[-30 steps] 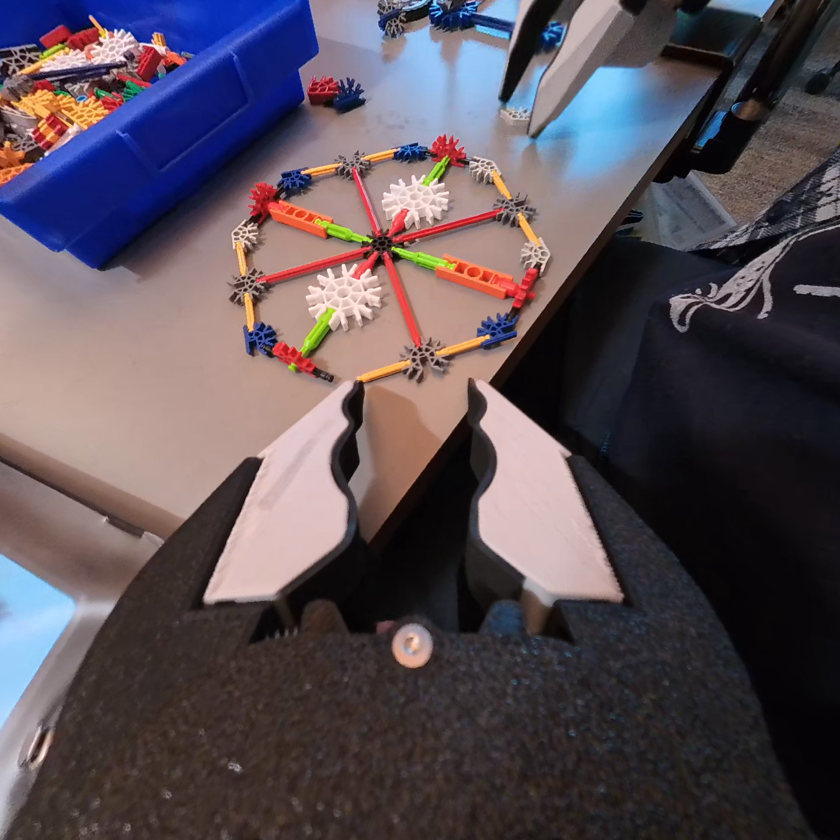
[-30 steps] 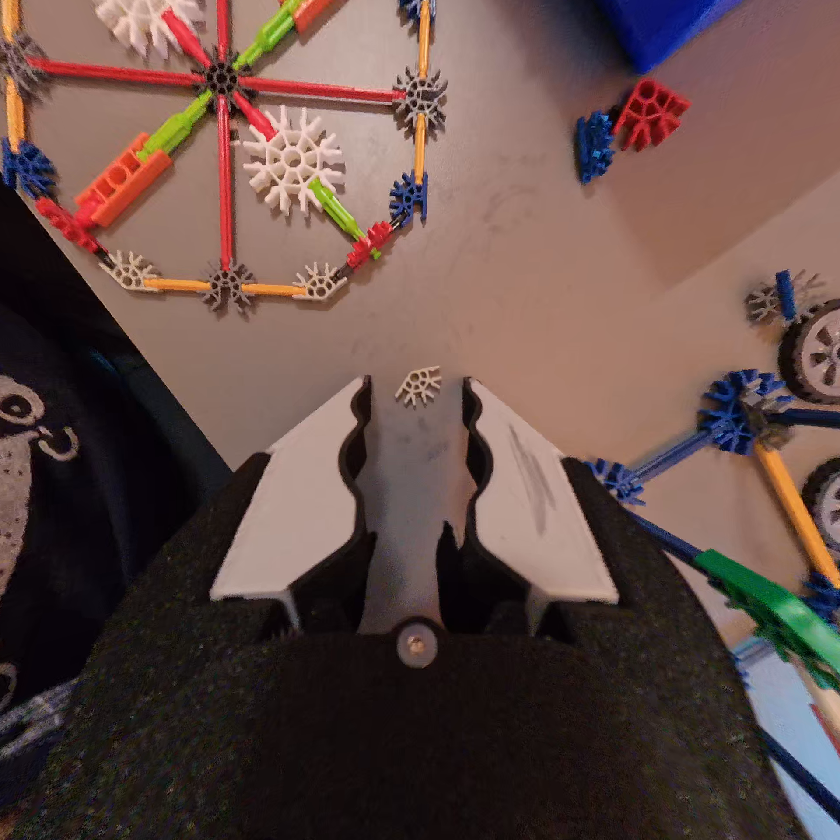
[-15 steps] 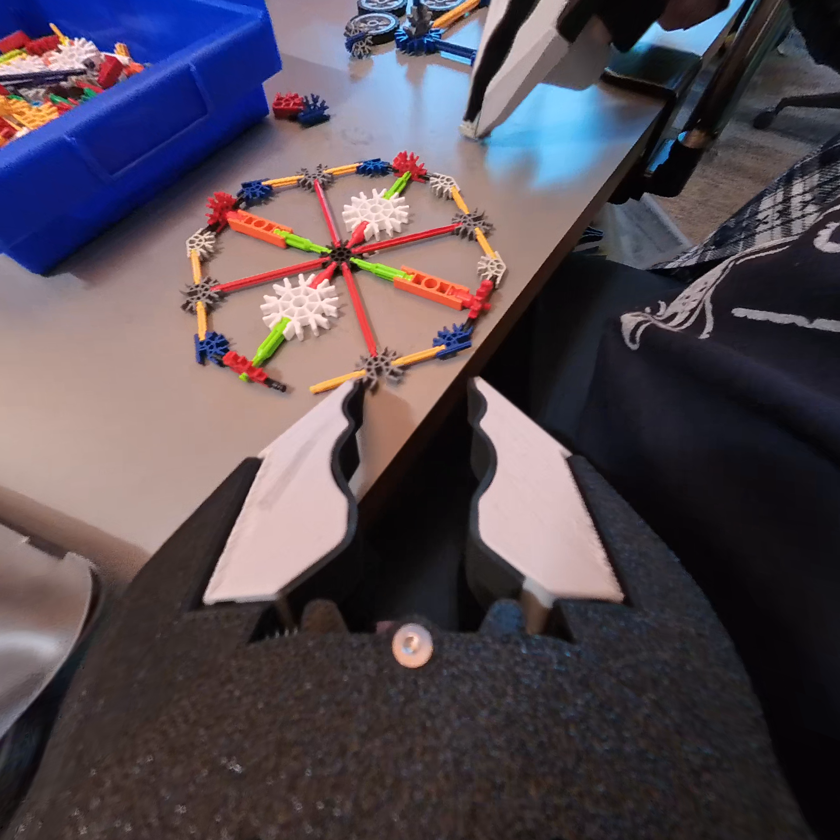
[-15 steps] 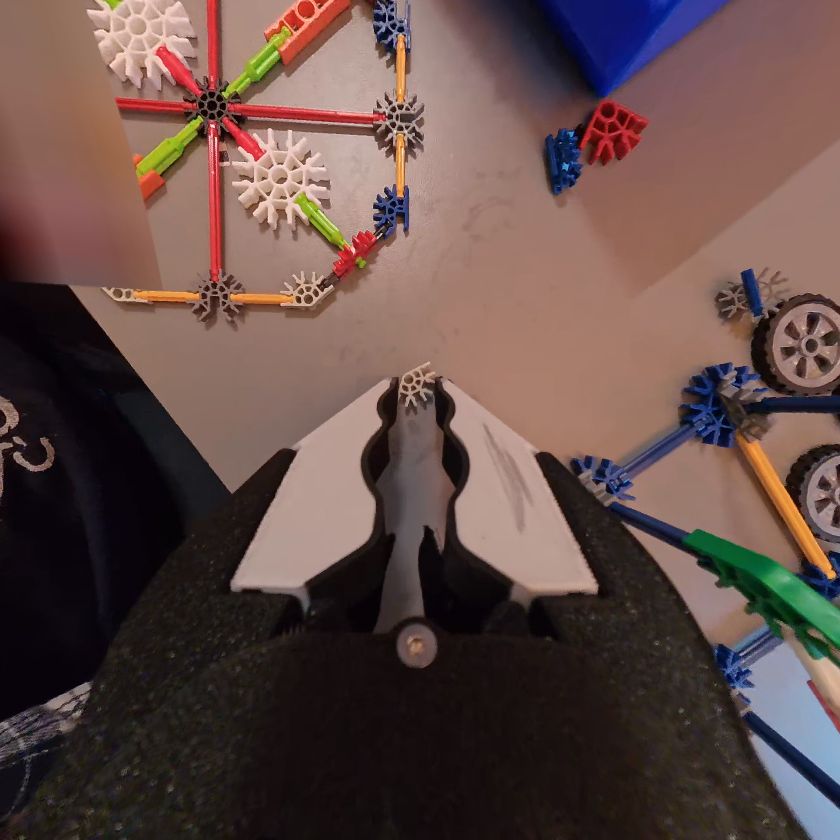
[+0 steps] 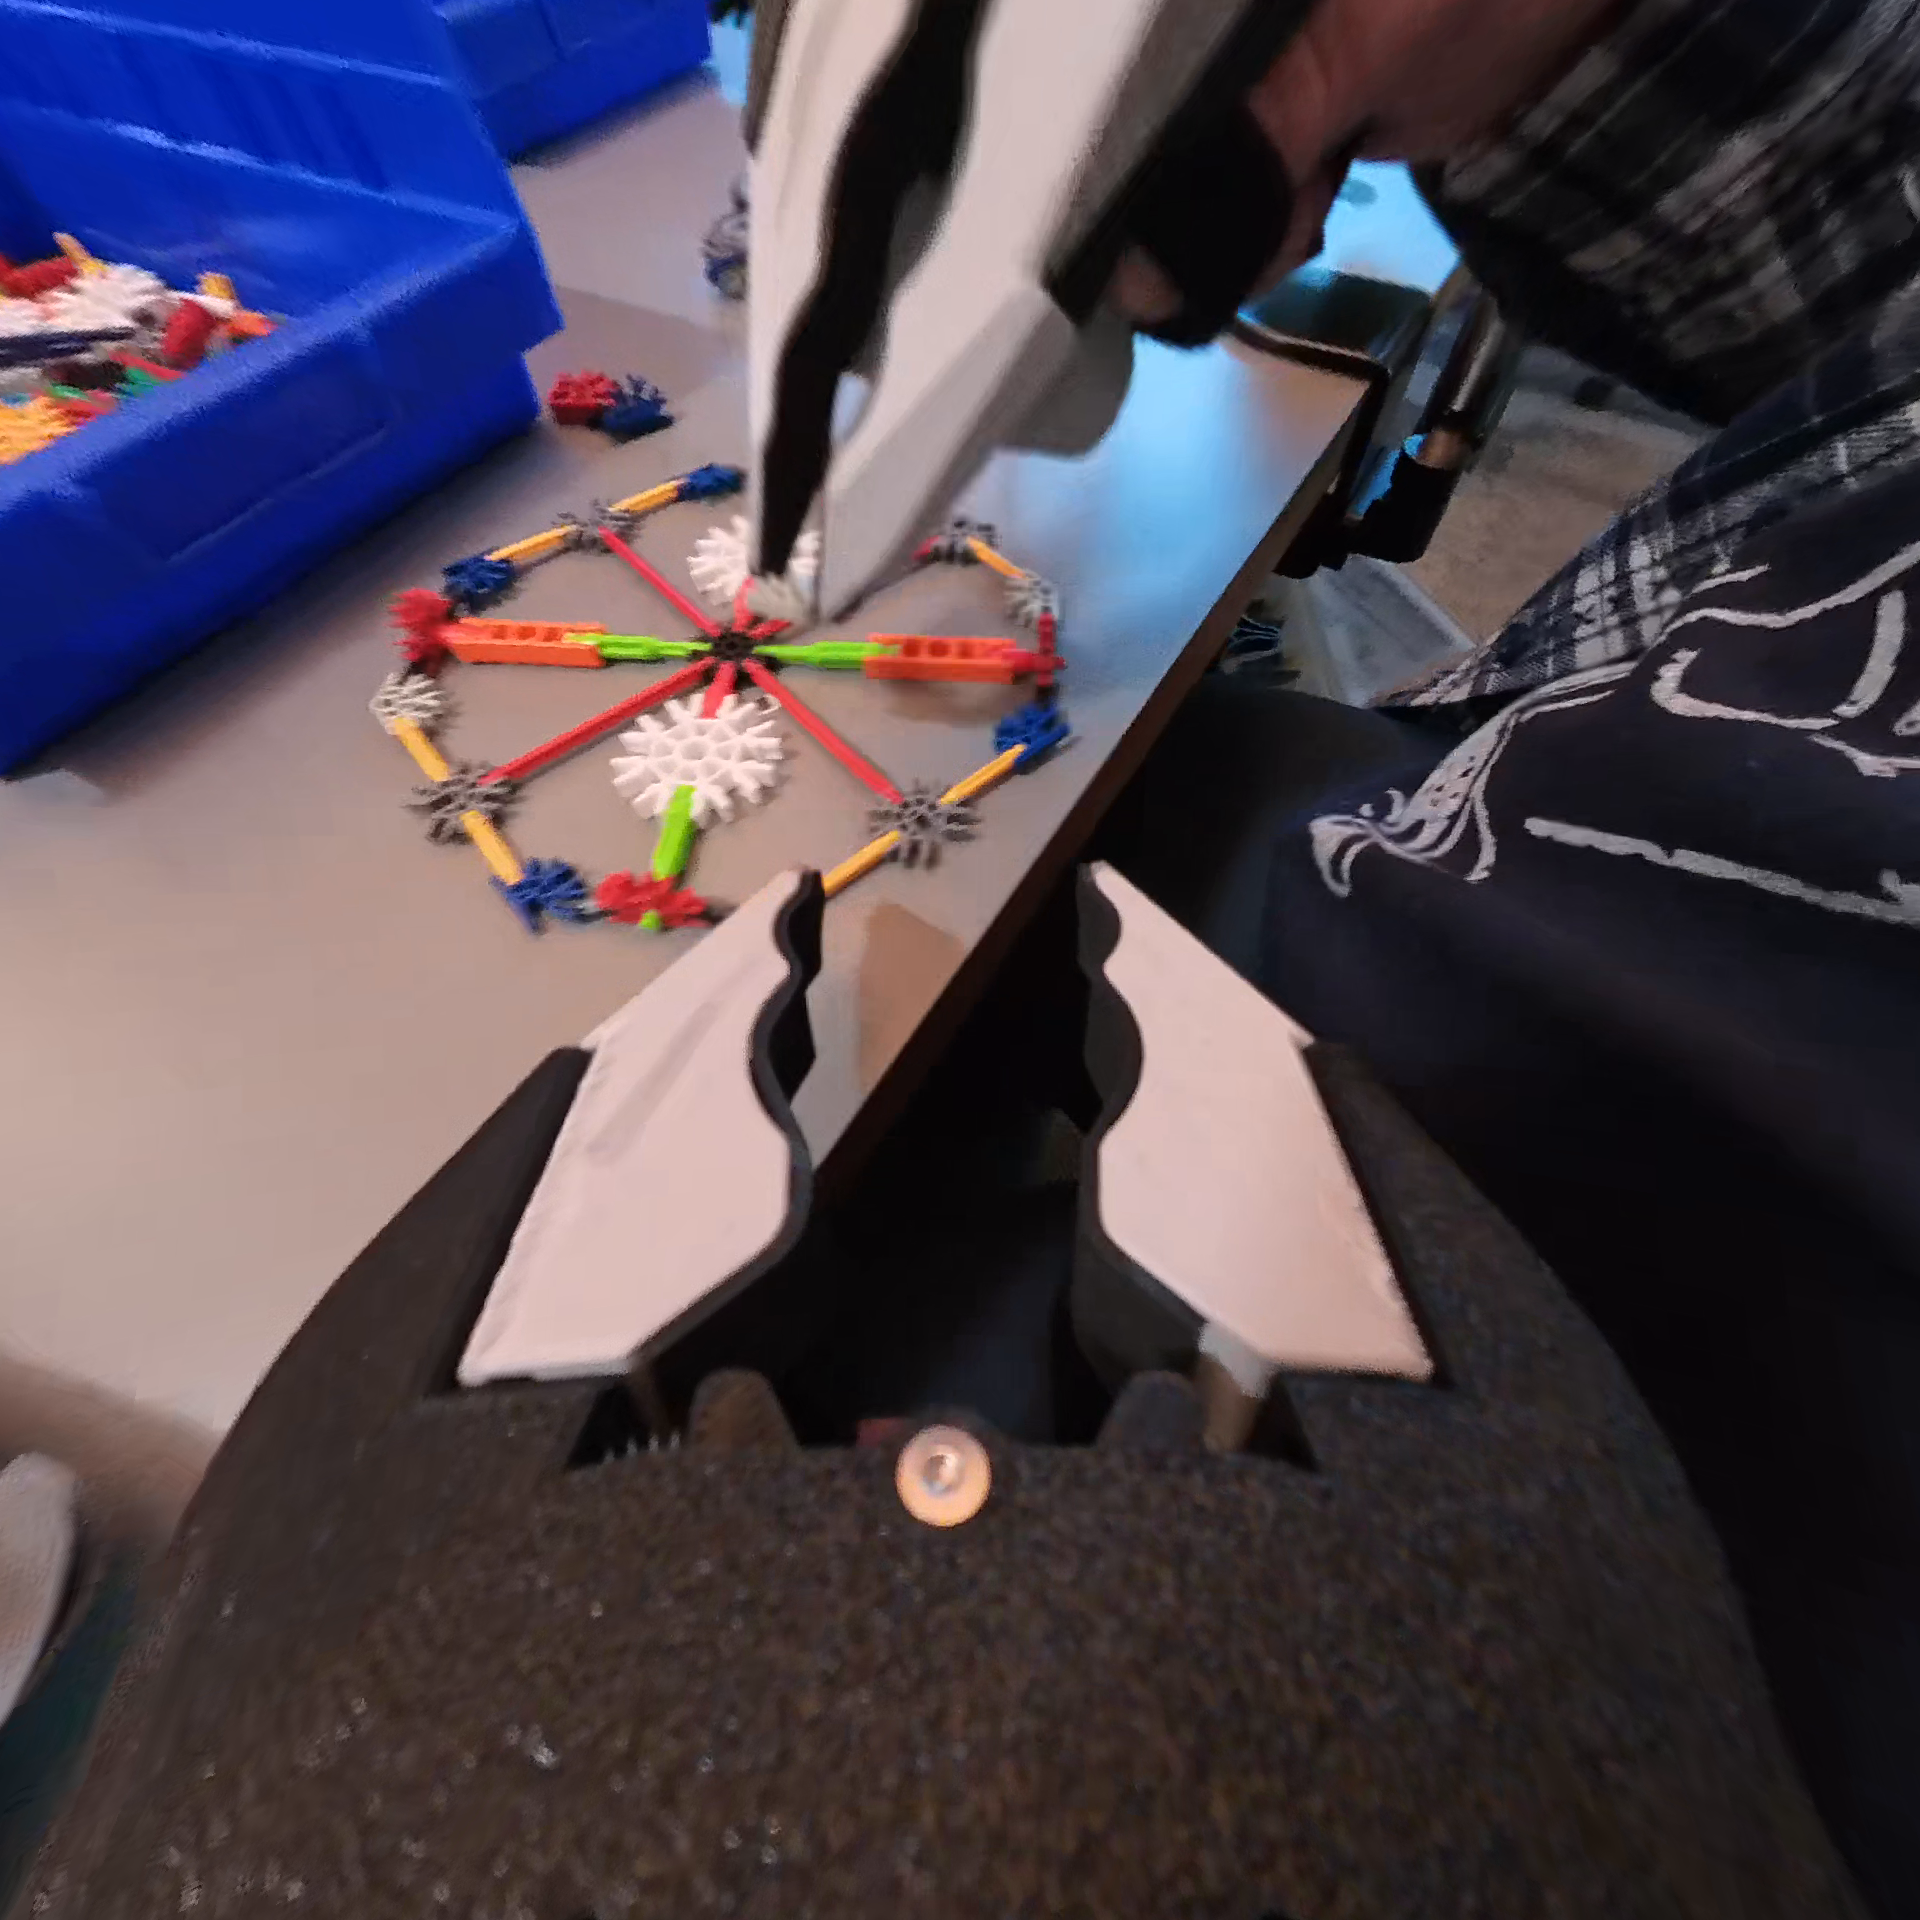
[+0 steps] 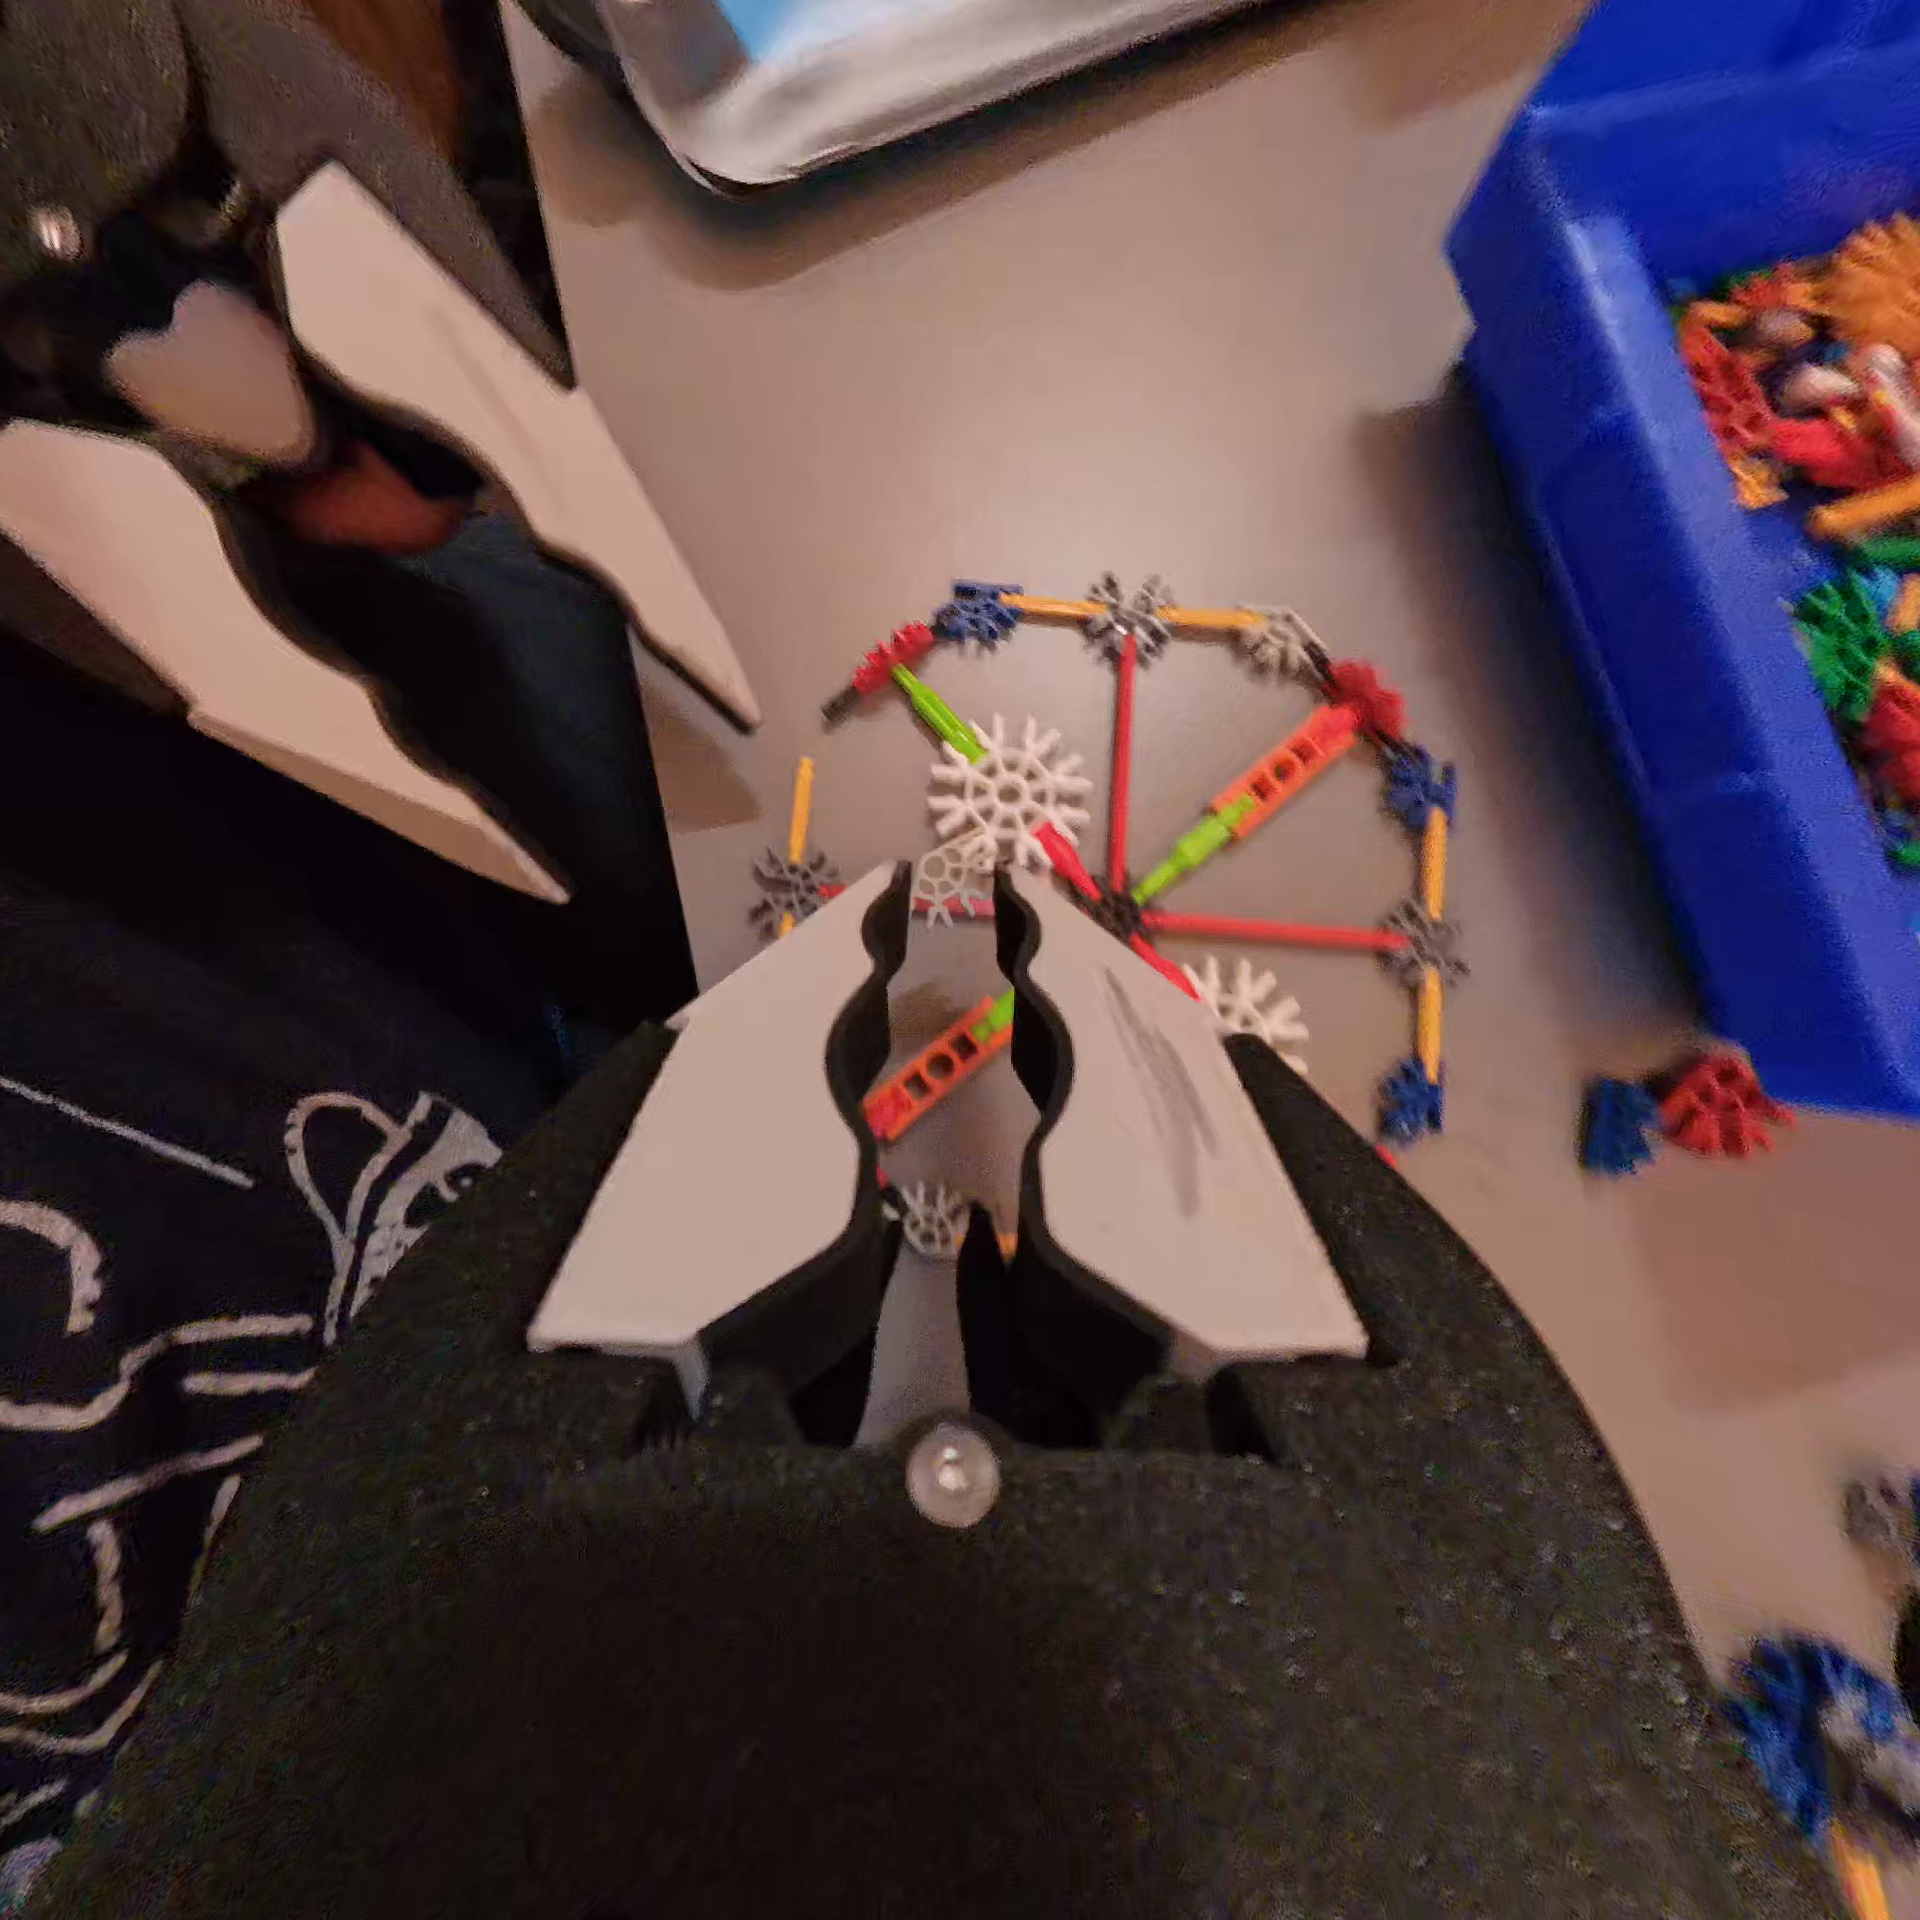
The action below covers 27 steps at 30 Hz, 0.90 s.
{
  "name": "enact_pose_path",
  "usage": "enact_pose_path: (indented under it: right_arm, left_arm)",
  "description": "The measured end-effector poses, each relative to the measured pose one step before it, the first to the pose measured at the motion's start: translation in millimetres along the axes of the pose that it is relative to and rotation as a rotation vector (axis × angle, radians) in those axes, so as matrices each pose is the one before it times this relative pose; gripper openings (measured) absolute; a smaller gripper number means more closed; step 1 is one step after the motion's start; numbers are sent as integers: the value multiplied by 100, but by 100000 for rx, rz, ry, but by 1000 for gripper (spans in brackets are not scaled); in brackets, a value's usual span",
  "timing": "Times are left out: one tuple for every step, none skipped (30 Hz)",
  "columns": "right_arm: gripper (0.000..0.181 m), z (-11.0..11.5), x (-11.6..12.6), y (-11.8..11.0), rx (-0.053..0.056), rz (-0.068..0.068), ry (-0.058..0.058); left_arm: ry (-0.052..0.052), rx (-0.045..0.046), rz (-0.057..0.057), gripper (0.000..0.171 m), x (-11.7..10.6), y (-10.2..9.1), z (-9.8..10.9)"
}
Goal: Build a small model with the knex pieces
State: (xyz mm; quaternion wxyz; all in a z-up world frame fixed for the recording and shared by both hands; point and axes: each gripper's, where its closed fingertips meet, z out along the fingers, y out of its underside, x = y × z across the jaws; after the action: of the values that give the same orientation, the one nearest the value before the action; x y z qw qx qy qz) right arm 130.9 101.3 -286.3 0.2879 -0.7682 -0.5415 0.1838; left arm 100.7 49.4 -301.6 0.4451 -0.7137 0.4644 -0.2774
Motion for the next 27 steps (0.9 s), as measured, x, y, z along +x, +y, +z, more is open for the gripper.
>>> enact_pose_path:
  right_arm:
    - [15,724,-457,-338,-505,-2165,-1876]
    - [15,711,-467,-304,-366,-1798,-2309]
    - [15,669,-319,-267,-390,-1500,-1553]
    - [15,633,-279,-196,-670,-1359,-1318]
    - [15,544,-291,-129,-873,-1322,-1486]
    - [15,435,-165,-159,-523,-1015,-780]
    - [15,358,-149,-124,-593,-365,-861]
    - [15,300,-141,-85,-587,-58,-790]
    - [15,243,-107,-4,-782,160,-485]
    - [15,200,-136,11,-645,352,-622]
    - [15,133,-138,2,-340,625,-558]
    - [15,98,-123,-3,-264,457,-284]
    - [15,86,-105,21,-415,190,-152]
    - [15,89,-108,40,-552,148,-110]
    - [15,80,-2,50,-595,382,314]
    - [15,65,-2,28,-397,230,286]
    - [15,31,4,-21,-122,-5,260]
    - [15,5,28,-16,-182,-152,344]
    - [15,17,56,-12,-370,183,322]
    - [15,9,62,5,-495,-65,543]
    - [15,28,41,15,-574,-357,412]
    - [15,21,13,-38,-319,-388,203]
    - [15,22,15,-42,-281,-395,276]
    - [15,31,64,8,-533,323,261]
    - [15,8,131,-38,-318,446,426]
    - [15,-23,135,-77,21,-584,752]
    - [15,-23,16,-38,-86,-992,181]
  left_arm:
    - [-1332,78,-997,48,-619,73,-585]
    - [-1654,-372,-582,47,-661,163,-478]
    - [-1739,-557,-347,47,-616,214,-339]
    - [-734,-645,-368,47,-387,226,-187]
    - [-12,-694,-294,47,-146,207,-58]
    - [42,-655,78,47,-23,181,42]
    - [157,-953,512,47,86,196,127]
    - [-304,-30,1142,47,73,9,103]
    - [13,25,719,47,110,-44,104]
    - [213,371,239,47,99,-102,89]
    - [332,287,58,47,87,-91,68]
    - [189,322,101,47,37,-72,49]
    - [79,380,121,47,7,-77,49]
    - [29,300,126,47,-23,-56,49]
    - [192,115,75,47,-2,-43,19]
    - [266,165,59,47,6,-48,39]
    - [108,287,133,47,-17,-59,36]
    - [113,10,308,47,-6,-22,40]
    - [51,-242,380,47,-7,-9,42]
    - [123,-329,445,47,25,-2,43]
    - [51,-394,681,47,25,10,50]
    - [82,-396,972,47,54,15,54]
    - [-7,-487,1034,47,49,13,71]
    - [-297,-478,1000,47,-8,-2,74]
    - [-437,-295,827,47,-30,-32,54]
    - [-79,105,594,47,7,-106,35]
    - [204,175,317,47,36,-124,-1]
